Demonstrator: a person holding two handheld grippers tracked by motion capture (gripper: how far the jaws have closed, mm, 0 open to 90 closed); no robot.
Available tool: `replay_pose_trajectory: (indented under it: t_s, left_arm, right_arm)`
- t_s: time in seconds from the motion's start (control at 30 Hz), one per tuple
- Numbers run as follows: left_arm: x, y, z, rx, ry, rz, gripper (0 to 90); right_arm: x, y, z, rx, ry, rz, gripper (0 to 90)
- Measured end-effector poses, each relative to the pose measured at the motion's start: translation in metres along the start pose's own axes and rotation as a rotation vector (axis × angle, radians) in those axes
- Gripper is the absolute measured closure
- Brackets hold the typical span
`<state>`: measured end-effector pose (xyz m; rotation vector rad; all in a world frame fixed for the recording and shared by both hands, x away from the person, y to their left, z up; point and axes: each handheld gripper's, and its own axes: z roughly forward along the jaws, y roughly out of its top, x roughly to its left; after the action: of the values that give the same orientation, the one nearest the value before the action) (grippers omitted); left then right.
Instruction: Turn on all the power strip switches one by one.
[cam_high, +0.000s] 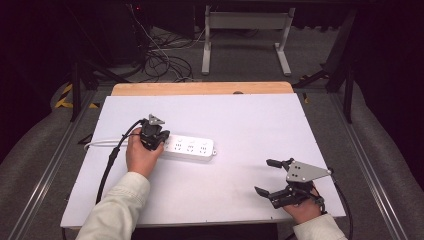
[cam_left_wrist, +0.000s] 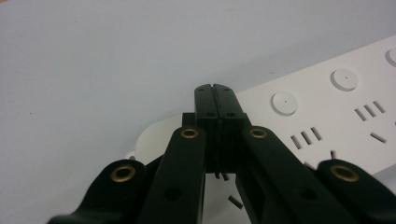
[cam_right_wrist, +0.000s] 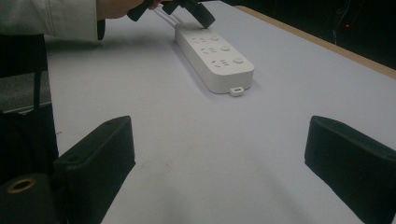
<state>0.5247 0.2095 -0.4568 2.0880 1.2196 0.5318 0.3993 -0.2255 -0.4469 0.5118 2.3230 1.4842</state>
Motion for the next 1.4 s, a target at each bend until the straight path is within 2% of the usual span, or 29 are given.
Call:
replay_pose_trajectory:
  t_s: [0.17, 0.43, 0.53, 0.63, 0.7, 0.77, 0.83, 0.97, 1.07, 1.1, 1.13, 1.27, 1.4]
  left_arm:
    - [0.0, 0.0, 0.0, 0.005, 0.009, 0.018, 90.0]
    - [-0.002, -0.001, 0.001, 0.004, 0.02, 0.023, 90.0]
    - [-0.005, -0.002, 0.005, -0.023, -0.07, -0.005, 90.0]
    - [-0.021, 0.0, 0.006, -0.018, 0.073, 0.09, 90.0]
    - [-0.023, 0.0, 0.006, -0.019, 0.087, 0.096, 90.0]
    - [-0.018, -0.001, 0.006, -0.017, 0.054, 0.06, 90.0]
    - [-0.013, -0.001, 0.005, -0.021, 0.036, 0.045, 90.0]
    - [-0.017, -0.001, 0.005, -0.023, 0.052, 0.047, 90.0]
    - [-0.018, -0.002, 0.004, -0.033, 0.047, 0.048, 90.0]
    - [-0.017, -0.002, 0.003, -0.041, 0.048, 0.049, 90.0]
    - [-0.016, -0.002, 0.001, -0.048, 0.043, 0.028, 90.0]
    - [-0.008, -0.003, -0.002, -0.043, 0.044, 0.001, 90.0]
    - [-0.005, -0.004, -0.001, -0.025, 0.041, 0.007, 90.0]
  right_arm:
    - [0.0, 0.0, 0.0, 0.0, 0.0, -0.002, 8.9]
    - [0.001, 0.0, 0.0, 0.001, 0.001, -0.002, 8.9]
    - [0.001, 0.0, 0.001, 0.003, 0.003, -0.003, 8.9]
    - [0.001, 0.0, 0.001, 0.005, 0.002, -0.003, 8.9]
    - [0.001, 0.0, 0.0, 0.001, 0.001, -0.006, 8.9]
    - [0.001, 0.0, -0.001, 0.0, 0.0, -0.005, 8.9]
    - [0.001, 0.0, -0.001, -0.002, 0.001, -0.002, 8.9]
    - [0.001, 0.0, -0.001, 0.002, 0.003, -0.006, 8.9]
    - [0.0, 0.0, -0.001, 0.001, 0.003, -0.006, 8.9]
    - [0.0, 0.0, -0.001, 0.002, 0.003, -0.006, 8.9]
    - [0.0, 0.0, 0.0, 0.003, 0.004, -0.007, 8.9]
    - [0.0, 0.0, 0.001, 0.005, 0.004, -0.007, 8.9]
    - [0.0, 0.0, 0.001, 0.006, 0.004, -0.007, 8.9]
